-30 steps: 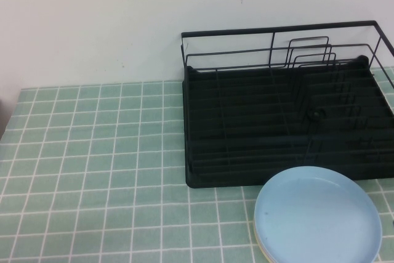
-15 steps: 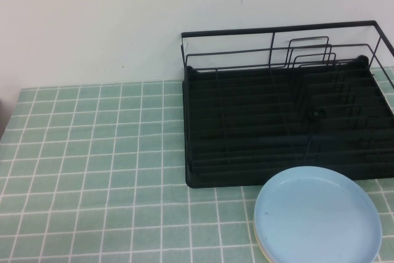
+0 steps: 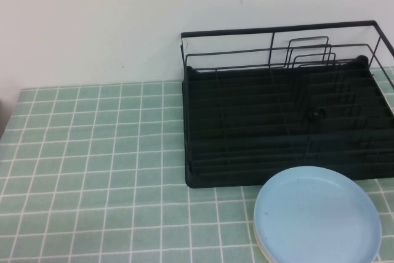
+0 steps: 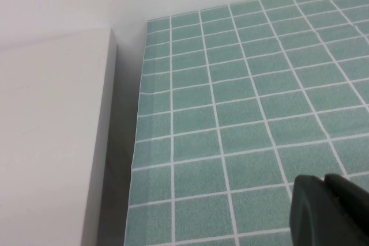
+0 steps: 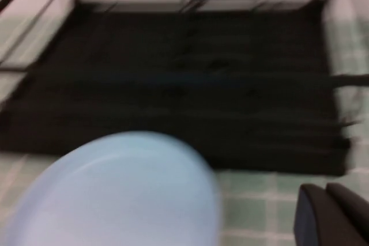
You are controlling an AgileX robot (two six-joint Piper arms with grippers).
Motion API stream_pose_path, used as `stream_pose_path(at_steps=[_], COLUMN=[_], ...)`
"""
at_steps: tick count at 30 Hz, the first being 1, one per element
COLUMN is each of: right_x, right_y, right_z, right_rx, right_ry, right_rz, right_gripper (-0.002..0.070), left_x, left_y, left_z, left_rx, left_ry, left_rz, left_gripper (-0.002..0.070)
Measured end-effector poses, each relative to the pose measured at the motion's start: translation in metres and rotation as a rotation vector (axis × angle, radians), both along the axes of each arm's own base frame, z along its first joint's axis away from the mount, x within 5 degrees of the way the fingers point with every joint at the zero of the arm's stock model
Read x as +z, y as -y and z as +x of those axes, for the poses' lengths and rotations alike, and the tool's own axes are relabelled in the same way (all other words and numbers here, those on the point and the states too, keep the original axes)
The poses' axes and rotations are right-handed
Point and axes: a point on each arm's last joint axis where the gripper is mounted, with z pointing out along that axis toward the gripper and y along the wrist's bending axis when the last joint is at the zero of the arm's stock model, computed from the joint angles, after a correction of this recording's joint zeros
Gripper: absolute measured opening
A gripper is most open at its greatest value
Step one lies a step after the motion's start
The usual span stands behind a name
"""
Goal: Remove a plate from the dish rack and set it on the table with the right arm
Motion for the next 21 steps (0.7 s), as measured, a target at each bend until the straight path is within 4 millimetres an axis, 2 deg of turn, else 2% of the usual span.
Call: stream_pose_path(at_steps=[6, 12, 15, 21], right_x=[-0.056, -0.060, -0.064, -0.081], right_y=[0.017, 0.016, 0.014, 0.008], right_z=[-0.029, -0.043, -0.047, -0.051], right_rx=[-0.172, -0.152, -0.110, -0.026], right_ry=[0.253, 0.394, 0.369, 0.185], right_rz=[-0.006, -0.056, -0.102, -0.126], right_gripper=[-0.0001, -0.0001, -0.0001, -0.0001], left_x=[0.000, 0.000, 0.000, 0.000], left_y=[0.000, 0.000, 0.000, 0.000], left_z=[0.000, 0.000, 0.000, 0.000], left_rx=[0.000, 0.000, 0.000, 0.000], left_ry=[0.000, 0.000, 0.000, 0.000], left_rz=[0.000, 0.000, 0.000, 0.000], left_gripper=[-0.0003, -0.0003, -0.0003, -0.0003])
